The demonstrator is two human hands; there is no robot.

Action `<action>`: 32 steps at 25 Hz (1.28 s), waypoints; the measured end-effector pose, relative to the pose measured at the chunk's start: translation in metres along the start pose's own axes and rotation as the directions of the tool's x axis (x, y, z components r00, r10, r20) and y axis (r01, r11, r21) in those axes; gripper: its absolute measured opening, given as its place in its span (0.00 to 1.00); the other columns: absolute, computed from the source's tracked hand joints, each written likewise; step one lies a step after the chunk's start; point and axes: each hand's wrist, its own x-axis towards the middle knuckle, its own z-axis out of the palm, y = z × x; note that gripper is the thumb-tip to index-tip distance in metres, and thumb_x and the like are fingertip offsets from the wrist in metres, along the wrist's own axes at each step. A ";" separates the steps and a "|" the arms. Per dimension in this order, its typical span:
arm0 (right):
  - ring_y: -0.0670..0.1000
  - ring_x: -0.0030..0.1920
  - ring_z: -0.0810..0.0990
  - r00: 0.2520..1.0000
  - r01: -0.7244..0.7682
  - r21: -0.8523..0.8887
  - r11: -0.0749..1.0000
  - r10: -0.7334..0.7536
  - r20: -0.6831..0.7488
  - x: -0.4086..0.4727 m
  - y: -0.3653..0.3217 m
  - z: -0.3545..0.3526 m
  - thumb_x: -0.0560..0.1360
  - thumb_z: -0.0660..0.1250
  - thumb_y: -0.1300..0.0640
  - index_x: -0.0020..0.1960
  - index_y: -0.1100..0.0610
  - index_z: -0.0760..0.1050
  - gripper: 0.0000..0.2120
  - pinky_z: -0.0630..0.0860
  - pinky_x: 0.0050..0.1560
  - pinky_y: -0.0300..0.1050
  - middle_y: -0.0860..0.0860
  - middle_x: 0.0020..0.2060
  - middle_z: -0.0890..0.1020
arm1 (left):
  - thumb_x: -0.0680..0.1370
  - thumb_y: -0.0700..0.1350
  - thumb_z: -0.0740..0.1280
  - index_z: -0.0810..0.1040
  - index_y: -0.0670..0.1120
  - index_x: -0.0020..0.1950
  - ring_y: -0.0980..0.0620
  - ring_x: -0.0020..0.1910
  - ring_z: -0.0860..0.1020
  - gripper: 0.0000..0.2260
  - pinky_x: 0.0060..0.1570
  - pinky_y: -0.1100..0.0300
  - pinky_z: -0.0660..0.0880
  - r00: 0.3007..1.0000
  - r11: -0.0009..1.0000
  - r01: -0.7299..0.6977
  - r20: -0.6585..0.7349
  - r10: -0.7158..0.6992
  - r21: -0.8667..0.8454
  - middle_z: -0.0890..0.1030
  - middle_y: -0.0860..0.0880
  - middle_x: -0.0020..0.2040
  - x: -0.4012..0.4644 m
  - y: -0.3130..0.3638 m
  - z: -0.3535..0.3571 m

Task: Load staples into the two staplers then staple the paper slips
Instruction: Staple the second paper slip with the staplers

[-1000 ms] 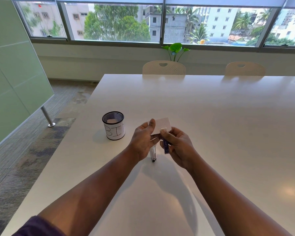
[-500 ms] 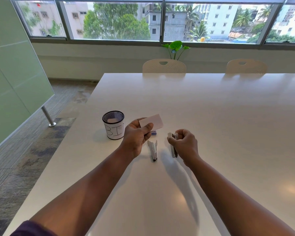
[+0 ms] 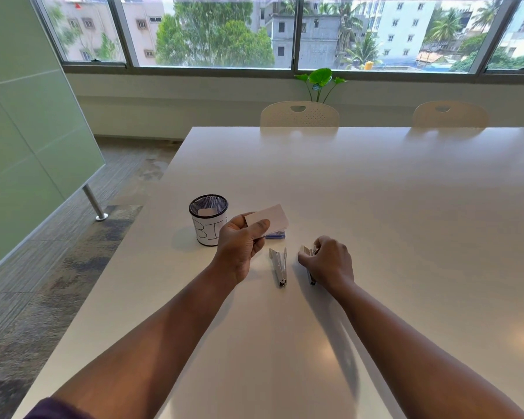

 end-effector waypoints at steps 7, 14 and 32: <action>0.60 0.46 0.81 0.999 0.033 -0.083 0.996 -0.031 0.023 0.001 0.003 0.003 0.71 0.71 0.43 0.46 0.59 0.79 0.18 0.71 0.40 0.46 0.56 0.43 0.82 | 0.76 0.36 0.74 0.82 0.45 0.54 0.56 0.37 0.82 0.09 0.37 0.64 0.78 0.999 0.998 -0.046 0.021 0.046 0.039 0.88 0.51 0.42 -0.007 0.004 0.000; 0.48 0.30 0.75 0.985 -0.170 0.741 0.649 0.125 0.117 -0.007 -0.044 -0.050 0.77 0.67 0.45 0.46 0.55 0.80 0.13 0.71 0.32 0.43 0.49 0.29 0.80 | 0.77 0.35 0.73 0.84 0.50 0.48 0.59 0.43 0.84 0.09 0.44 0.68 0.78 0.906 0.832 -0.422 0.196 0.374 0.360 0.87 0.52 0.45 -0.024 0.015 0.003; 0.50 0.37 0.83 0.946 -0.215 0.882 0.419 -0.134 0.294 -0.020 -0.073 -0.083 0.77 0.71 0.67 0.52 0.61 0.81 0.05 0.81 0.41 0.40 0.53 0.36 0.85 | 0.80 0.35 0.67 0.82 0.38 0.55 0.42 0.46 0.87 0.06 0.46 0.56 0.85 0.980 1.000 -0.005 0.201 0.008 -0.017 0.87 0.39 0.47 -0.047 0.055 0.005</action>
